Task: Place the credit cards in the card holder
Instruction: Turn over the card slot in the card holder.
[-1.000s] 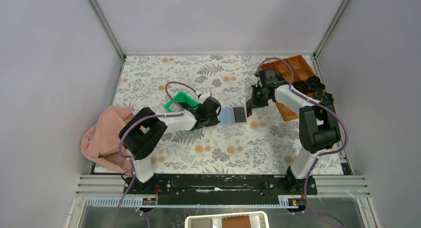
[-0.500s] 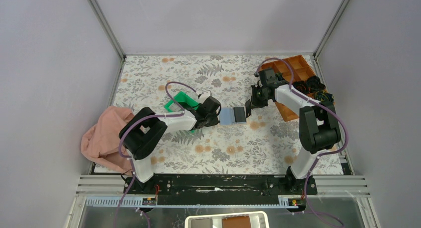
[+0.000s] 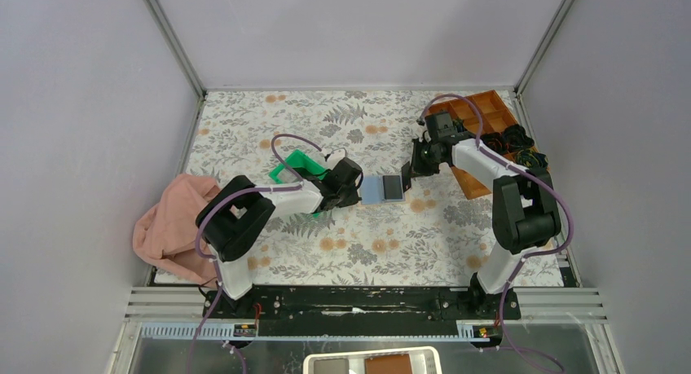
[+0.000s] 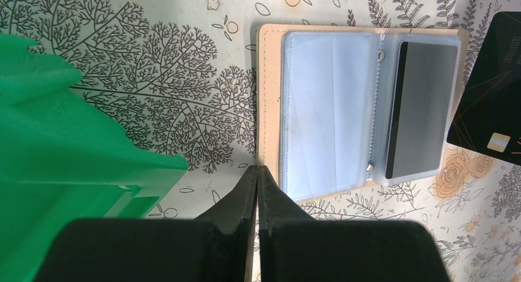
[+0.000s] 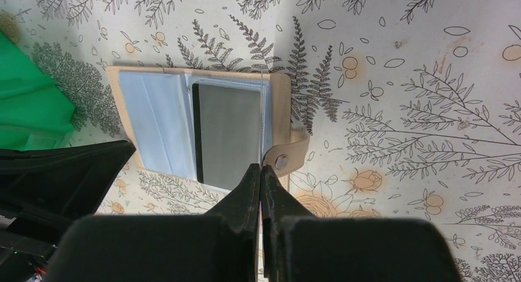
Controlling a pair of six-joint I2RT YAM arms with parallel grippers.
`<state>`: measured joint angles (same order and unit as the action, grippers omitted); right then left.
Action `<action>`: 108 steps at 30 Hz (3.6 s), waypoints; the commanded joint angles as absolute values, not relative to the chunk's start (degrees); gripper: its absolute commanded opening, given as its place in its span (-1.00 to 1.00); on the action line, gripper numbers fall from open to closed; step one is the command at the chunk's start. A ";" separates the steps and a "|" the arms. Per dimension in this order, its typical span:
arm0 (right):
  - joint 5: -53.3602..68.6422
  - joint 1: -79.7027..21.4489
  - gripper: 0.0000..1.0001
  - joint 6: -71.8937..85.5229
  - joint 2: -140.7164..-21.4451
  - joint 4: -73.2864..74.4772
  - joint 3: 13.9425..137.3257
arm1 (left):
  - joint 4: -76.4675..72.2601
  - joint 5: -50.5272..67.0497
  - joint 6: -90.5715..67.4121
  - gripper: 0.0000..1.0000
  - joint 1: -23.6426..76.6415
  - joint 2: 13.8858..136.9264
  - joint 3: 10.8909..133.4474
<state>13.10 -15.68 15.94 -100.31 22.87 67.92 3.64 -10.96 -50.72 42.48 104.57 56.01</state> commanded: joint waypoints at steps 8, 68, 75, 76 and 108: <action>15.54 -15.48 -1.00 17.48 -97.45 21.12 66.98 | 12.39 -12.92 -50.10 -0.92 41.79 109.95 53.09; 15.53 -15.56 -1.00 17.53 -96.37 21.92 68.83 | 12.48 -12.73 -49.66 -0.93 41.79 111.31 53.68; 15.69 -15.64 -1.00 17.71 -95.54 22.42 69.68 | 12.44 -12.41 -49.87 -0.93 41.76 111.54 53.62; 15.73 -15.64 -1.00 17.75 -95.54 22.49 69.77 | 12.40 -12.32 -49.92 -0.93 41.81 111.62 53.63; 15.38 -24.32 -1.00 19.55 -100.25 21.26 73.94 | 12.83 -12.87 -49.75 -0.94 41.76 111.68 53.91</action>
